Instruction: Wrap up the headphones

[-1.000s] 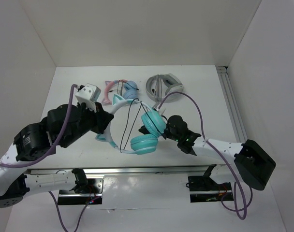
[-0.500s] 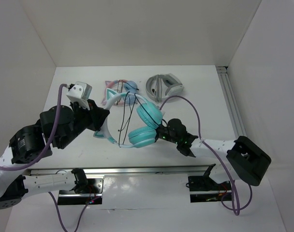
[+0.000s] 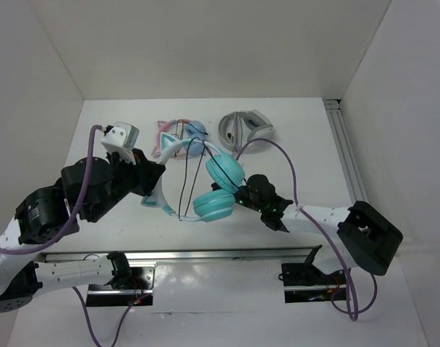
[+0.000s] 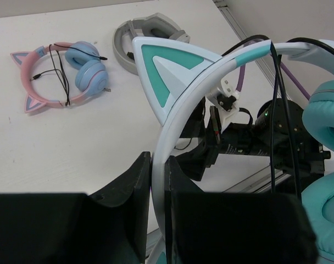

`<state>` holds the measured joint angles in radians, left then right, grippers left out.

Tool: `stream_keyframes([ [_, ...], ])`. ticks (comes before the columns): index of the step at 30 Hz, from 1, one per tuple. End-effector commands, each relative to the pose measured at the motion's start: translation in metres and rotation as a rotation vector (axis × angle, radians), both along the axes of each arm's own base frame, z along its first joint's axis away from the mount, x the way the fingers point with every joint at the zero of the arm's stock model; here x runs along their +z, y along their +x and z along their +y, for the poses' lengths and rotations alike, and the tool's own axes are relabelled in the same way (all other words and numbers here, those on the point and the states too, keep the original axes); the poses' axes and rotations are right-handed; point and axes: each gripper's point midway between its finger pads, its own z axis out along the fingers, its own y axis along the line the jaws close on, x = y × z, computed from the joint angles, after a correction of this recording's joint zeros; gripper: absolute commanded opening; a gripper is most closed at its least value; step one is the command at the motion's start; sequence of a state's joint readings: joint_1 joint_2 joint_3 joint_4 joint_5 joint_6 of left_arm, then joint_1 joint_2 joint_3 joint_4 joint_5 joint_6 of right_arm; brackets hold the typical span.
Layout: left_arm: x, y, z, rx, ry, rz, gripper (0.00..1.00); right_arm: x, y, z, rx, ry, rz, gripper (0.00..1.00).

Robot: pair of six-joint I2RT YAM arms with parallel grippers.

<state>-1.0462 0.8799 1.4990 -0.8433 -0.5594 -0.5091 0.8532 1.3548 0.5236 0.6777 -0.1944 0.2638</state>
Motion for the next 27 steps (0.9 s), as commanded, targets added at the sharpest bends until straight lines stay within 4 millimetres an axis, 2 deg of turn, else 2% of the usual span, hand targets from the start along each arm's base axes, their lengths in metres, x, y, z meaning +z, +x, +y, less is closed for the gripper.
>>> stream_keyframes([
  [1, 0.038, -0.003, -0.011, -0.022, -0.199, -0.042, 0.00, 0.025, 0.011, 0.016, 0.018, 0.038, -0.079, 0.83],
  [2, 0.038, -0.003, -0.011, -0.022, -0.199, -0.042, 0.00, 0.026, 0.013, 0.018, 0.018, 0.039, -0.080, 0.80],
  [3, 0.038, -0.004, -0.013, -0.030, -0.208, -0.035, 0.00, 0.015, 0.013, 0.021, 0.013, 0.019, -0.065, 0.75],
  [5, 0.041, -0.005, -0.015, -0.044, -0.220, -0.039, 0.00, 0.012, 0.017, 0.023, 0.002, 0.014, -0.063, 0.56],
  [8, 0.051, -0.008, -0.010, -0.046, -0.244, -0.054, 0.00, -0.002, 0.019, 0.022, -0.009, -0.010, -0.045, 0.08],
  [9, 0.052, -0.007, -0.006, -0.026, -0.242, -0.057, 0.00, -0.007, 0.018, 0.020, -0.020, -0.014, -0.031, 0.04],
  [13, 0.058, -0.008, 0.005, 0.001, -0.248, -0.067, 0.00, -0.017, 0.007, 0.016, -0.003, 0.006, -0.021, 0.10],
  [16, 0.059, -0.009, 0.009, 0.009, -0.255, -0.073, 0.00, -0.017, -0.002, 0.015, 0.013, 0.028, -0.020, 0.00],
  [18, 0.065, -0.009, 0.017, 0.030, -0.271, -0.087, 0.00, -0.022, -0.009, 0.016, 0.024, 0.025, -0.001, 0.00],
  [21, 0.067, -0.010, 0.021, 0.039, -0.278, -0.093, 0.00, -0.016, -0.022, 0.021, 0.064, 0.046, -0.004, 0.09],
  [24, 0.067, -0.010, 0.021, 0.039, -0.278, -0.093, 0.00, -0.009, -0.034, 0.026, 0.084, 0.063, -0.018, 0.11],
  [25, 0.063, -0.009, 0.019, 0.040, -0.277, -0.084, 0.00, -0.013, -0.034, 0.023, 0.074, 0.055, -0.014, 0.12],
  [27, 0.063, -0.009, 0.019, 0.040, -0.277, -0.084, 0.00, -0.008, -0.041, 0.027, 0.088, 0.065, -0.022, 0.11],
])
